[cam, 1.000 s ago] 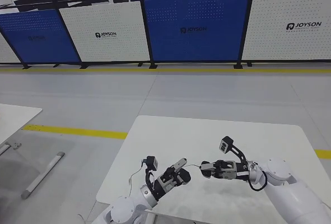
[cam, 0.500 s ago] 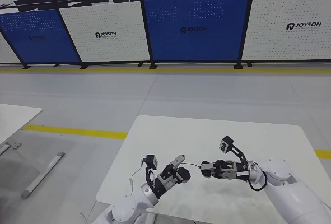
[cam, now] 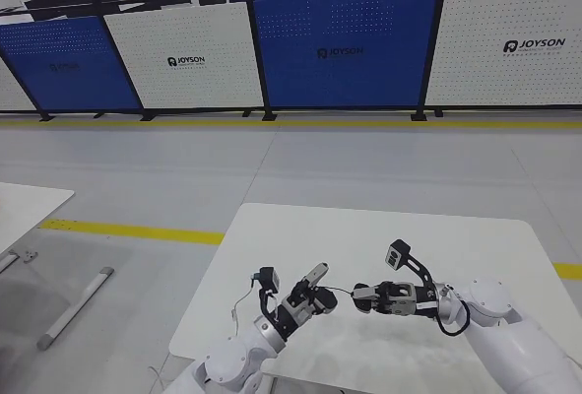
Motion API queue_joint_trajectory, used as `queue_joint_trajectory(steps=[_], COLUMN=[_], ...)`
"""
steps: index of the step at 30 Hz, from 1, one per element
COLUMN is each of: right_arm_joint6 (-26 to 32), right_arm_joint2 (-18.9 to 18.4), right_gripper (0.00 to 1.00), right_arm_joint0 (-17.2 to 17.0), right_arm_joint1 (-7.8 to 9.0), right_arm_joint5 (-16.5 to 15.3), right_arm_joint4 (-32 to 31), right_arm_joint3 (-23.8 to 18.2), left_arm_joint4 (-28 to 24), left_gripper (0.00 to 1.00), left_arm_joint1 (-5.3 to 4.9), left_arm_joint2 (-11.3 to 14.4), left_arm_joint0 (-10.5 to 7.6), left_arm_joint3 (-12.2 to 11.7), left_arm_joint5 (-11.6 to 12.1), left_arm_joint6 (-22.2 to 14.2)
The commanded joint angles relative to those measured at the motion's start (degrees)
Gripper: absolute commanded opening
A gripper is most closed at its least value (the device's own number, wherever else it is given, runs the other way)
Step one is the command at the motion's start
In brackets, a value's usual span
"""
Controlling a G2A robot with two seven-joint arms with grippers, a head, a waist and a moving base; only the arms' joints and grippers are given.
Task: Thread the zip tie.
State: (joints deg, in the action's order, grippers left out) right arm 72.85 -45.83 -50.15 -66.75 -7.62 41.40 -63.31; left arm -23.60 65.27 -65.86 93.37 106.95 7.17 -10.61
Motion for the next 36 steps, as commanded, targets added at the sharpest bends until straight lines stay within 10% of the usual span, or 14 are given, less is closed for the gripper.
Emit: queue_joint_trajectory(steps=[1, 4, 6, 10, 25, 36], right_arm_joint6=[0.0, 0.0, 0.0, 0.0, 0.0, 0.0], right_arm_joint2=[0.0, 0.0, 0.0, 0.0, 0.0, 0.0], right_gripper=[0.0, 0.0, 0.0, 0.0, 0.0, 0.0], right_arm_joint0=[0.0, 0.0, 0.0, 0.0, 0.0, 0.0], right_arm_joint1=[0.0, 0.0, 0.0, 0.0, 0.0, 0.0], right_arm_joint5=[0.0, 0.0, 0.0, 0.0, 0.0, 0.0], right_arm_joint4=[0.0, 0.0, 0.0, 0.0, 0.0, 0.0], right_arm_joint3=[0.0, 0.0, 0.0, 0.0, 0.0, 0.0], left_arm_joint4=[0.8, 1.8, 1.6, 2.7, 3.3, 3.7], left_gripper=[1.0, 1.0, 0.49, 0.3, 0.11, 0.21], left_arm_joint1=[0.01, 0.0, 0.02, -0.03, -0.18, -0.04], left_arm_joint2=[0.3, 0.4, 0.3, 0.0, -0.5, -0.3], left_arm_joint0=[0.06, 0.42, 0.62, 0.72, 1.18, 0.43], left_arm_joint3=[0.0, 0.2, 0.5, 0.3, -0.2, -0.7], left_arm_joint5=[0.3, 1.3, 1.5, 1.6, 0.9, 0.2], left_arm_joint6=[-0.4, -0.7, -0.4, -0.6, -2.7, -2.4])
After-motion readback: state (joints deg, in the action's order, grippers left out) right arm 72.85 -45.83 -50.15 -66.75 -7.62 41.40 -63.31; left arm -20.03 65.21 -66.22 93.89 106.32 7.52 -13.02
